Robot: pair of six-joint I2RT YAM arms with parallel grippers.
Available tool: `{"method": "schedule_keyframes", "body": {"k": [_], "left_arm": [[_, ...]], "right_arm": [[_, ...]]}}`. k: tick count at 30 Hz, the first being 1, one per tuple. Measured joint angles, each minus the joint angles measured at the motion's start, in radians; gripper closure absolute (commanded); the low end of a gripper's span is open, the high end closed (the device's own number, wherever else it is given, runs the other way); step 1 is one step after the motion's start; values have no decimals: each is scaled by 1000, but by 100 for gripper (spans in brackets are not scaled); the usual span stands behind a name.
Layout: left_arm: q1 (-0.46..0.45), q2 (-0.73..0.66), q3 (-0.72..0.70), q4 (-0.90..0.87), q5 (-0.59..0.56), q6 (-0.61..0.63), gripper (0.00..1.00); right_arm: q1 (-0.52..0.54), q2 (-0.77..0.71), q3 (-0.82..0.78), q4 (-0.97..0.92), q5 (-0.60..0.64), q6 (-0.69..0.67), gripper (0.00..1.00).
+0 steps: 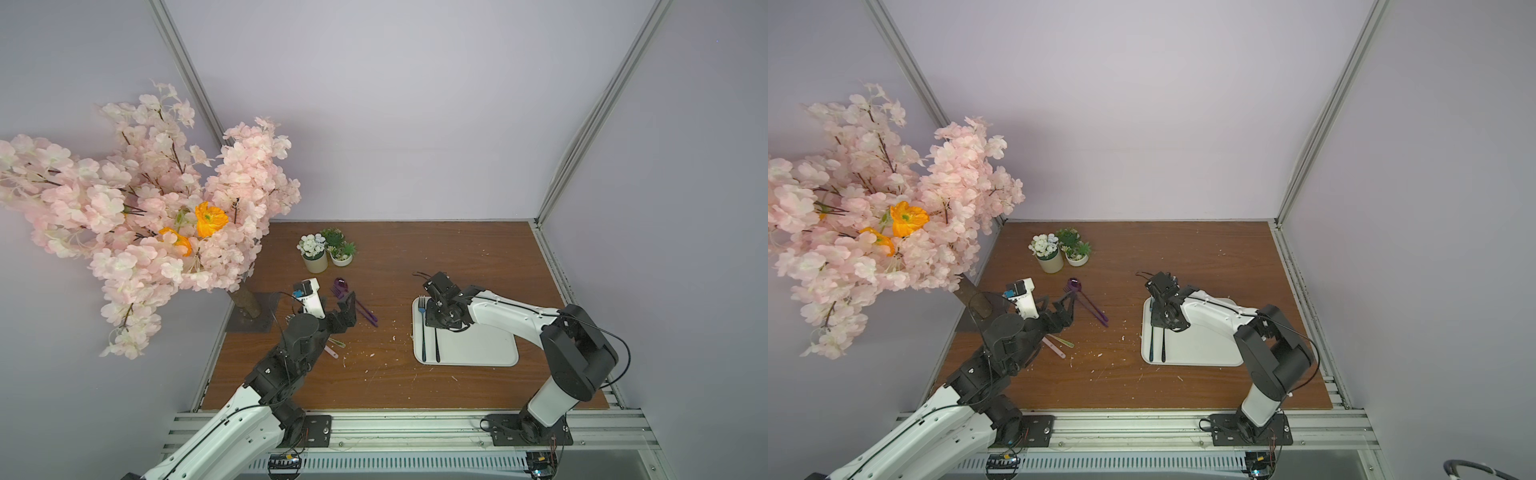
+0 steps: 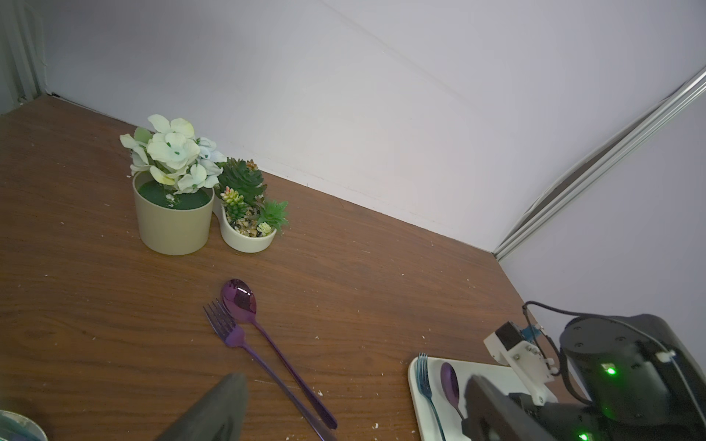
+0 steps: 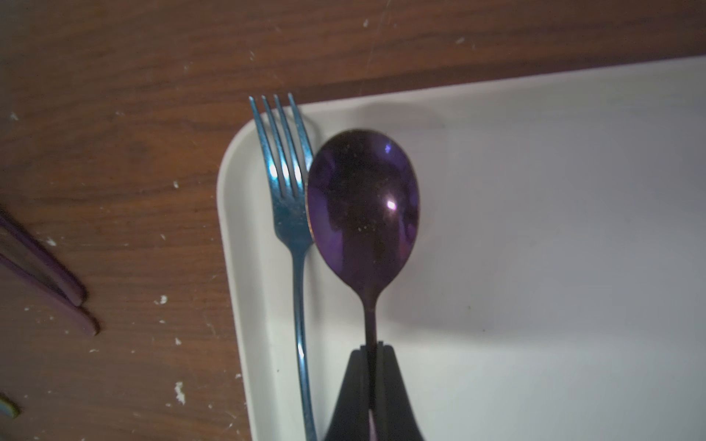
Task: Set the spoon and fork side by side
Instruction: Place the spoon on the tray.
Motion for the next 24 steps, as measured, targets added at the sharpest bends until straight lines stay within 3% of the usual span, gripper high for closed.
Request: {"method": "schedule_keyframes", "body": {"k": [16,24], "left_arm": [[0,-4,0,0,0,0,8],[0,-4,0,0,-1,0,8]], "right_arm": [[-11,31,2,35,19,-5,99],[-11,44,-7,69,18,-5,94]]}}
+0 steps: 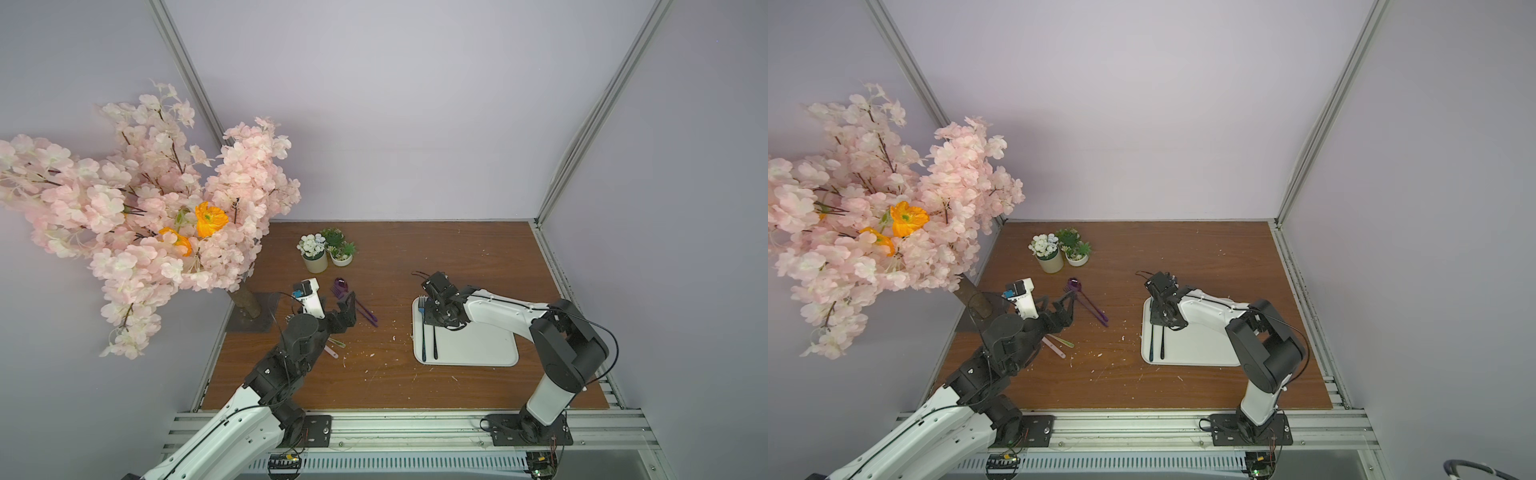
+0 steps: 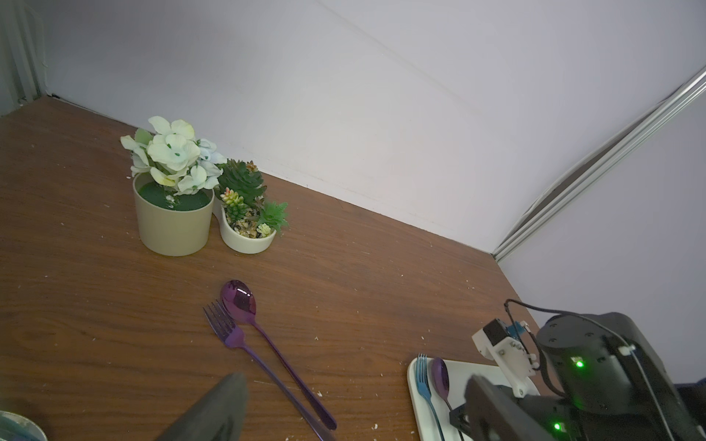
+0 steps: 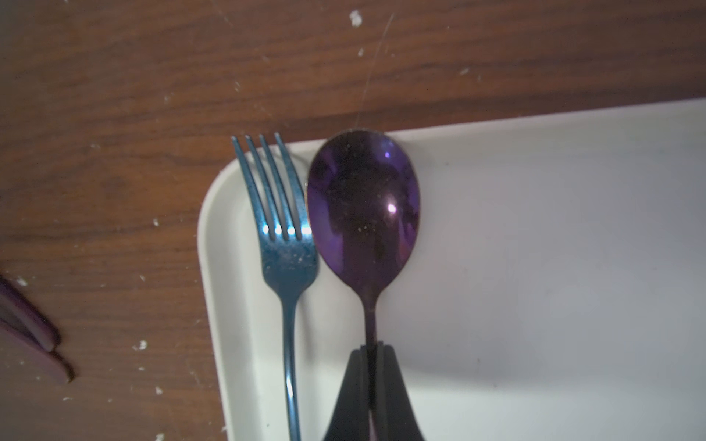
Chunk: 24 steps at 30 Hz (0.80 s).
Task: Set the spoon and fork side by side
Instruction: Place the spoon on the tray.
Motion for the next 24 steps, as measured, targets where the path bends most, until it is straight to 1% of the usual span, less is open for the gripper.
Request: {"method": "schedule_keyframes", "body": {"k": [10,14,16,18,21,22,24], "left_arm": [[0,0,0,0,0,0,8],[0,0,0,0,0,0,8],[0,0,0,0,0,0,7],[0,1,0,0,-2,-2,1],[0,2,0,-3,-16,-10,0],[0,2,0,-5,-24,-12,0],[0,1,0,-18,-49,-19,0]], "right_arm": [[0,0,-16,16,0,1,86],[0,0,-16,17,0,-2,80],[1,0,-15,17,-1,-5,72],[1,-8,-14,10,4,-1,61],[8,-33,-4,-31,29,-11,46],[12,-45,4,-47,41,-21,42],[25,-76,27,-70,60,-47,40]]}}
